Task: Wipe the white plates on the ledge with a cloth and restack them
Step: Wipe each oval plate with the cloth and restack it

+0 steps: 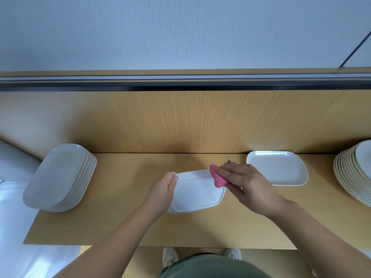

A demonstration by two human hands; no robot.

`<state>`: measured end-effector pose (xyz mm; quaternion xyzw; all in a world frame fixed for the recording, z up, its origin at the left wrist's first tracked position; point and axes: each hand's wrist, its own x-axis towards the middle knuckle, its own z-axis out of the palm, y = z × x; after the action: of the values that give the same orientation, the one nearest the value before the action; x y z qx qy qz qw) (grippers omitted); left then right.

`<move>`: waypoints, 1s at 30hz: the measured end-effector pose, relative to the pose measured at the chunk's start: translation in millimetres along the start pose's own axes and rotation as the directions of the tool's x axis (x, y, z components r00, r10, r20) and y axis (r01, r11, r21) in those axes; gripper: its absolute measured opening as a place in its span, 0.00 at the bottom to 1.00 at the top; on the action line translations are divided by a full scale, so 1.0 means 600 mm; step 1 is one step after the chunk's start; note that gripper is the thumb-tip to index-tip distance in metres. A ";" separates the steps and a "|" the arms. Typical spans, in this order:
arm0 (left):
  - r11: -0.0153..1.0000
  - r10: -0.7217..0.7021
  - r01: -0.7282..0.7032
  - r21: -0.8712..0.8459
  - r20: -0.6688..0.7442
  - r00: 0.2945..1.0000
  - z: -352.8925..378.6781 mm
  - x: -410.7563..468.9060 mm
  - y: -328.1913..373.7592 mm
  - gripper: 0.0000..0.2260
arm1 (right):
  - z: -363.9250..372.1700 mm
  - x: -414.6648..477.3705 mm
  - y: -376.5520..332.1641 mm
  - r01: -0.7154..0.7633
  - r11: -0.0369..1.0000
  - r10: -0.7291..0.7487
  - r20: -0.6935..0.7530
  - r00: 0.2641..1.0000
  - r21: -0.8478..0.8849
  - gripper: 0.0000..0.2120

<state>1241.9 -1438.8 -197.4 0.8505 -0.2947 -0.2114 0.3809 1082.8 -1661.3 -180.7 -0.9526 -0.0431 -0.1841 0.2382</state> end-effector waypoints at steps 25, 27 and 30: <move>0.981 -0.189 0.191 0.033 0.382 0.904 -0.030 0.070 -0.044 0.10 | 0.173 0.102 -0.034 -0.213 0.933 0.339 0.511 0.790 -0.289 0.35; 0.979 -0.200 0.197 0.046 0.387 0.900 -0.029 0.071 -0.047 0.11 | 0.193 0.103 -0.041 -0.192 0.924 0.350 0.531 0.772 -0.329 0.31; 0.975 -0.220 0.216 0.053 0.372 0.902 -0.027 0.068 -0.051 0.12 | 0.200 0.099 -0.032 -0.175 0.928 0.329 0.506 0.797 -0.328 0.25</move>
<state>1292.2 -1440.9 -216.6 0.8238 -0.2662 -0.4099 0.2872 1174.3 -1588.3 -248.2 -0.9848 0.0431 0.1285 0.1088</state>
